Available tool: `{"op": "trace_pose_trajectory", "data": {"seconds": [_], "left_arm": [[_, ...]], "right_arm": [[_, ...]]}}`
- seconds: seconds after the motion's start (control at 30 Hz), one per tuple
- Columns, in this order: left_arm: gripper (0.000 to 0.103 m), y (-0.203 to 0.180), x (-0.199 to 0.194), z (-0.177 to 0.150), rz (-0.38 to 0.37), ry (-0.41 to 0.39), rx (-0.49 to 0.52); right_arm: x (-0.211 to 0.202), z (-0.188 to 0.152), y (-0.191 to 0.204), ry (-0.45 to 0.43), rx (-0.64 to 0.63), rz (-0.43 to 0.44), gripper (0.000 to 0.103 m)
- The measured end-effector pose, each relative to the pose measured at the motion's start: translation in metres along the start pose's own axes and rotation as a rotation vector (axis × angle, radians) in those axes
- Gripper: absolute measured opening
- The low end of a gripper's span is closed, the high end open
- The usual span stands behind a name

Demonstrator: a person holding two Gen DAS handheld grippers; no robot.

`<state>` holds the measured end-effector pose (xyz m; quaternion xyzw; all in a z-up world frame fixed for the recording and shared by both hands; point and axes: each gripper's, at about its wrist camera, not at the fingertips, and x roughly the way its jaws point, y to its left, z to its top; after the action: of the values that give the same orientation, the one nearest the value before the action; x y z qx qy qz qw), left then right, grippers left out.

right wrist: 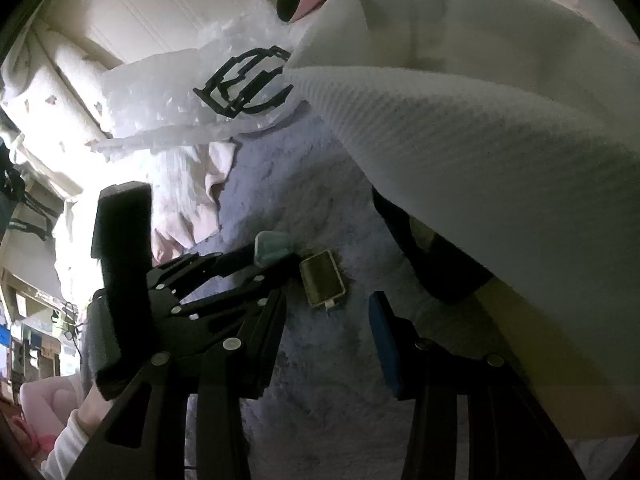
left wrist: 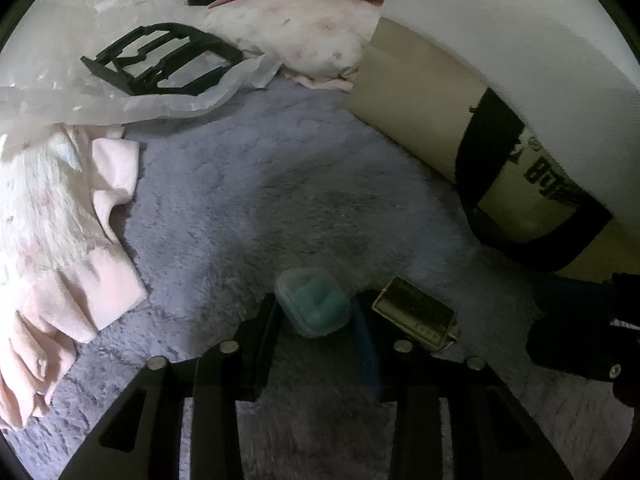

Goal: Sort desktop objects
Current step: 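Grasp the clear teal case with the left gripper while the right gripper reaches the silver keys, then grasp and lift the silver keys with the right gripper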

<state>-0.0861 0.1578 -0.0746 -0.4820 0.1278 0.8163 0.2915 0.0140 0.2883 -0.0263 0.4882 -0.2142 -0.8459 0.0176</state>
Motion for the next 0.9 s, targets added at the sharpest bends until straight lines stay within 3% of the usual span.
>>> {"op": "trace_pose_trajectory", "data": {"seconds": [0.03,0.23,0.47,0.6,0.77,0.9], "left_arm": [[0.018,0.002,-0.001,0.000,0.015,0.013,0.001],[0.018,0.029,-0.027,-0.019,-0.003,-0.015,-0.110],[0.018,0.054,-0.054,-0.047,-0.020,-0.055,-0.204],[0.018,0.059,-0.066,-0.054,-0.042,-0.090,-0.227],[0.018,0.059,-0.067,-0.056,-0.064,-0.090,-0.218],[0.018,0.058,-0.061,-0.054,-0.060,-0.086,-0.227]], "right_arm": [[0.000,0.000,0.000,0.000,0.000,0.001,0.044],[0.001,0.001,0.002,-0.052,-0.019,0.050,0.044],[0.021,0.003,0.025,-0.071,-0.137,0.088,0.035],[0.031,0.003,0.031,-0.093,-0.214,-0.024,0.035],[0.047,-0.002,0.031,-0.064,-0.286,-0.098,0.035],[0.069,-0.009,0.038,-0.057,-0.373,-0.183,0.042]]}}
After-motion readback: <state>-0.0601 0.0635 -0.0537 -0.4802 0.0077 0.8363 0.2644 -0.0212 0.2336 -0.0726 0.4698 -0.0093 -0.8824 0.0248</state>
